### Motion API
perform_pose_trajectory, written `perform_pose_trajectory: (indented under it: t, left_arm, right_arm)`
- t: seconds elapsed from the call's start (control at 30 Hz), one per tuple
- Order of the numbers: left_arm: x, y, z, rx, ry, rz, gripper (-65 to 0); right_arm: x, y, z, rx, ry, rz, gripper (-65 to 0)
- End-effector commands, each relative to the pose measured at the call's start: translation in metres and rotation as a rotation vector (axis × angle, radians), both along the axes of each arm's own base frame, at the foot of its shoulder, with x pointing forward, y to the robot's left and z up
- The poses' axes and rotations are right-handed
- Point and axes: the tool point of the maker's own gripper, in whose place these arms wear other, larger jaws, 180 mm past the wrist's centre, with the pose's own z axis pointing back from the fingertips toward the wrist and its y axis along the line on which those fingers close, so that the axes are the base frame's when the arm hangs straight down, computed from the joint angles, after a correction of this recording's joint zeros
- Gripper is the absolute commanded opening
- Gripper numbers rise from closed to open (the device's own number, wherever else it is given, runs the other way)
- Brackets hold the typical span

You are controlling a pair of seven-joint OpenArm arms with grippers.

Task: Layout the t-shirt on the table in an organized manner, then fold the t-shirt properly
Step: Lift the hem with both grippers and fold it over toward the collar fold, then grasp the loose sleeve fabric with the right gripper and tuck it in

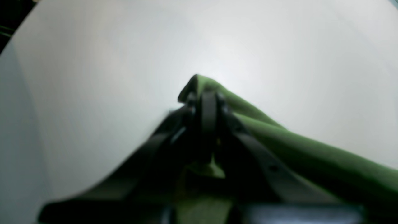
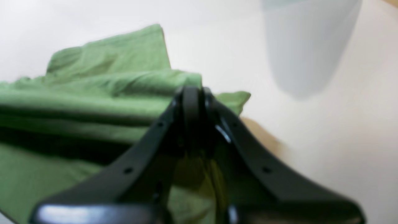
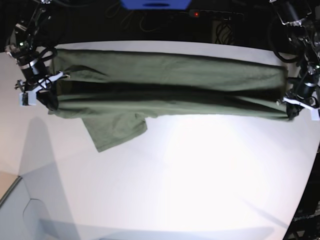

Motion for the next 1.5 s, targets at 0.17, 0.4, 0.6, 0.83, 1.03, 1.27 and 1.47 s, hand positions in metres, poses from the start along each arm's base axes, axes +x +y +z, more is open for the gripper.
perform_pose_trajectory:
  t: [0.17, 0.4, 0.6, 0.83, 1.03, 1.27, 1.47]
  left_arm:
    - [0.001, 0.008, 0.011, 0.023, -0.035, 0.003, -64.6]
    - [-0.008, 0.007, 0.003, 0.021, -0.007, 0.001, -64.6]
    - [-0.013, 0.007, -0.001, 0.022, 0.008, 0.001, -64.6]
    - [-0.023, 0.003, -0.029, -0.033, 0.062, 0.029, -64.6]
    - [-0.026, 0.003, -0.034, -0.043, 0.074, 0.035, -64.1]
    - [-0.025, 0.002, -0.033, -0.045, 0.07, 0.035, -63.9]
    - [-0.024, 0.001, -0.033, -0.048, 0.066, 0.033, -62.0]
  right_arm:
    - [0.001, 0.0, 0.009, 0.012, -0.042, -0.01, -65.0]
    - [-0.009, -0.001, -0.012, 0.039, 0.014, -0.024, -65.0]
    - [-0.015, -0.003, -0.029, 0.062, 0.058, -0.036, -65.0]
    - [-0.023, -0.003, -0.049, 0.093, 0.111, -0.049, -65.0]
    - [-0.023, -0.003, -0.049, 0.092, 0.109, -0.048, -59.8]
    - [-0.022, -0.02, -0.025, 0.05, 0.051, -0.084, -37.4]
    - [-0.019, -0.041, 0.014, -0.027, -0.04, -0.123, -36.4]
